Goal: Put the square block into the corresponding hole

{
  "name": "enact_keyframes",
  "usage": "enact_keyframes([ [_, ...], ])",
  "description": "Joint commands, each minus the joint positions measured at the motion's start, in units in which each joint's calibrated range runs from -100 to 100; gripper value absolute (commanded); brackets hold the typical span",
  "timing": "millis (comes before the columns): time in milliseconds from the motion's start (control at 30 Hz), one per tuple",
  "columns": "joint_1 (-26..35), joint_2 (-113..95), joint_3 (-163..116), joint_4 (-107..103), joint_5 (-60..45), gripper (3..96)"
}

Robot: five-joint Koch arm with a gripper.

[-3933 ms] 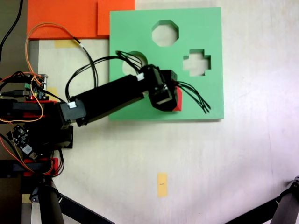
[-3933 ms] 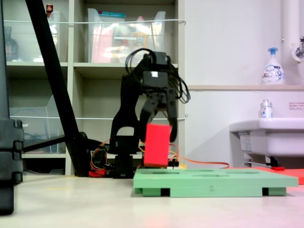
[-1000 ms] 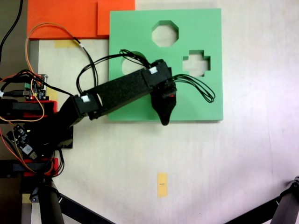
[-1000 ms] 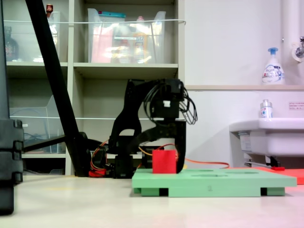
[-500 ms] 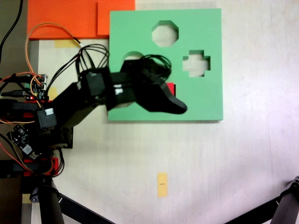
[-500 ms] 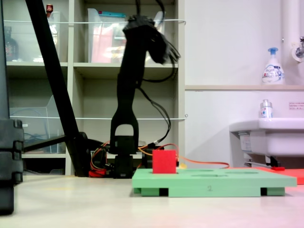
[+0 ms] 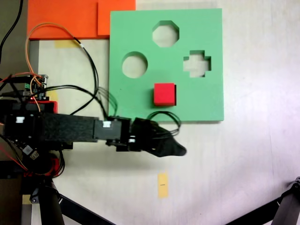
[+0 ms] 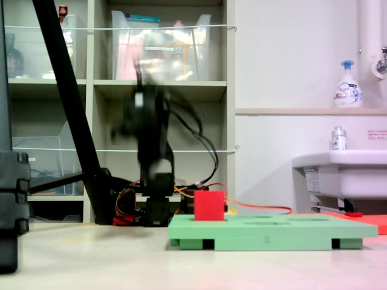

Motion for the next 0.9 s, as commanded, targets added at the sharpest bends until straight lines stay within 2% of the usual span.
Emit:
enact_keyframes([
  [33, 1.8, -12.8, -17.6, 46.5, -6.9, 51.7],
  [133, 2.6, -19.5, -37.9, 48.8, -7.9, 50.5],
  [400, 4.8, -37.3, -71.3, 48.6, -12.1, 49.1],
  [533, 5.4, -43.9, -72.2, 48.4, -12.3, 49.0],
  [667, 5.6, -43.9, -72.2, 34.2, -12.3, 49.0],
  [900, 5.4, -43.9, -72.2, 33.0, -12.1, 49.1],
])
